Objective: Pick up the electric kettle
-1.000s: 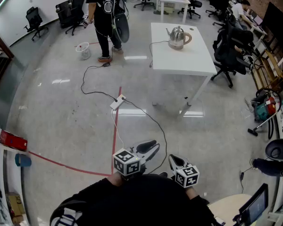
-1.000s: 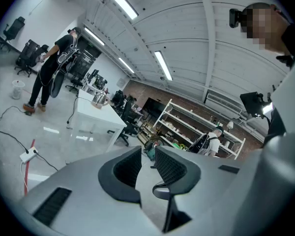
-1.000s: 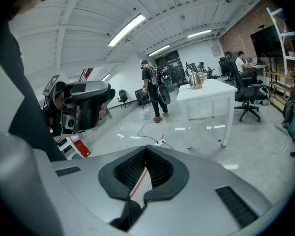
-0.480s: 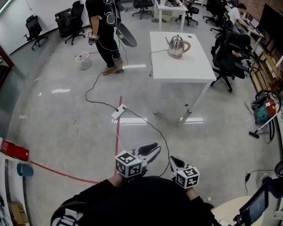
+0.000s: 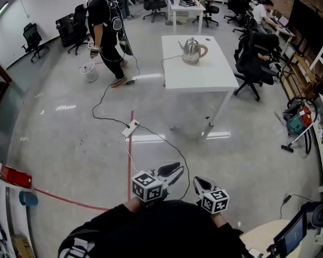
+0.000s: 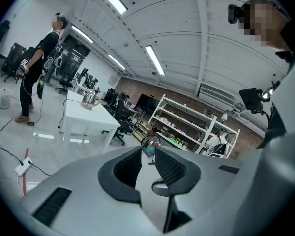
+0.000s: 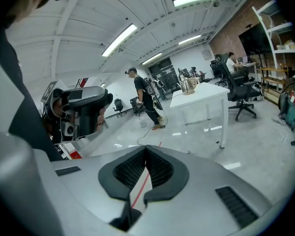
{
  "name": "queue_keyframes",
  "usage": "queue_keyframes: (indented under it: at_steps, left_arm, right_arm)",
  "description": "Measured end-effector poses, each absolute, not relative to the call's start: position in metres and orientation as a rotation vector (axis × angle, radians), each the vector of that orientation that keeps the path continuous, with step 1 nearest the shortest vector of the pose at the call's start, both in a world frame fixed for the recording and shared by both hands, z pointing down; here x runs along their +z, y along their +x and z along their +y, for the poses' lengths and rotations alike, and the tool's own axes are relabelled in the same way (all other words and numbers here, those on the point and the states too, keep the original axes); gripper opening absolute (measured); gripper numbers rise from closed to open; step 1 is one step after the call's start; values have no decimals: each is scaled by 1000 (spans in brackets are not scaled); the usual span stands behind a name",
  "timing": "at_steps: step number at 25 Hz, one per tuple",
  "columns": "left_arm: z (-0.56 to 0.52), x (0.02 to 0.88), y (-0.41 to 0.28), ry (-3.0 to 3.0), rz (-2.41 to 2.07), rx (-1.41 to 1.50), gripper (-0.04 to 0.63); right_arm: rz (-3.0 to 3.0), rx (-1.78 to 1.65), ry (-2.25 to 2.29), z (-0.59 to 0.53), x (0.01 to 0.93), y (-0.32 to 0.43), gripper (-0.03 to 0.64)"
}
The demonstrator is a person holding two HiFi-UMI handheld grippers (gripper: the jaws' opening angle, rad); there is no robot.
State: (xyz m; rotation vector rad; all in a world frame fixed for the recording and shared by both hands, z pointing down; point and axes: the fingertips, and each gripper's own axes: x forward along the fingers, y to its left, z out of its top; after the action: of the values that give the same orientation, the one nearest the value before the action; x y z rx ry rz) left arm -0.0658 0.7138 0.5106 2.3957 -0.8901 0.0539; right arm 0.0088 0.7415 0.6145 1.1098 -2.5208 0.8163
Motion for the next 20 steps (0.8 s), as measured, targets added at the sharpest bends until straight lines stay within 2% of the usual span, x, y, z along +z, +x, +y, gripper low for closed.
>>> queue_keyframes:
  at_steps: [12, 20]
  left_arm:
    - [742, 528, 15, 2353, -856, 65, 100]
    - [735, 539, 37, 2320, -886, 101, 100]
  right_arm:
    - [-2563, 912, 1040, 771, 624, 76, 14]
    - [-2565, 979, 977, 767, 637, 96, 14]
